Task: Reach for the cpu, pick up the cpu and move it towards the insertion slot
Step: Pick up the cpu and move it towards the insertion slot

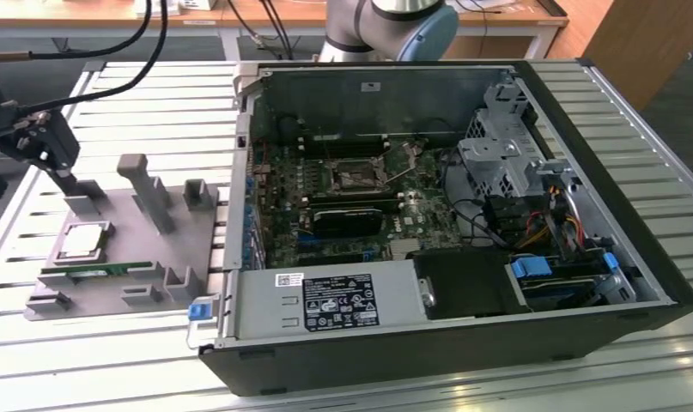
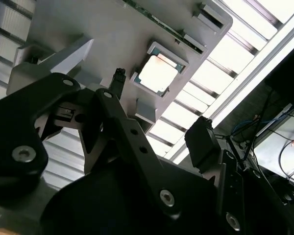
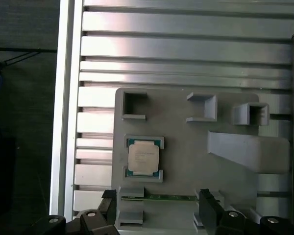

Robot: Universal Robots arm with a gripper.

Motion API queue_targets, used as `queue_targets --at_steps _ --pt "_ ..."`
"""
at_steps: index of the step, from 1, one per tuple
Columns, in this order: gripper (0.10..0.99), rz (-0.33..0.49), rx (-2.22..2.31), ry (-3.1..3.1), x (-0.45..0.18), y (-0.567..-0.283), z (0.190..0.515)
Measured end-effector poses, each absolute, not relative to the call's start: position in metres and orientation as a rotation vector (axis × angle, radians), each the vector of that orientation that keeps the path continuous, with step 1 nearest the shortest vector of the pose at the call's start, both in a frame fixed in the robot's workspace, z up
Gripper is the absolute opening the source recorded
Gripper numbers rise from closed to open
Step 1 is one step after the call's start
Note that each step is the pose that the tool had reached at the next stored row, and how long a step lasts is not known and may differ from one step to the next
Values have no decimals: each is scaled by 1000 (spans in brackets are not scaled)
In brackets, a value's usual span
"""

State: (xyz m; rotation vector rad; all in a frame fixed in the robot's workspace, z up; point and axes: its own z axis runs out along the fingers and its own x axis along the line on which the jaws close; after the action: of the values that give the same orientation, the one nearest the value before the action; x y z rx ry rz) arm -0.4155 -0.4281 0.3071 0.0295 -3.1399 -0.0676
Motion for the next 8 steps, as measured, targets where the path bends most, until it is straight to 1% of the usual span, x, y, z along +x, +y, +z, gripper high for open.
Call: queue_targets --at_steps 8 --pt "765 -68 32 -3140 -417 -428 292"
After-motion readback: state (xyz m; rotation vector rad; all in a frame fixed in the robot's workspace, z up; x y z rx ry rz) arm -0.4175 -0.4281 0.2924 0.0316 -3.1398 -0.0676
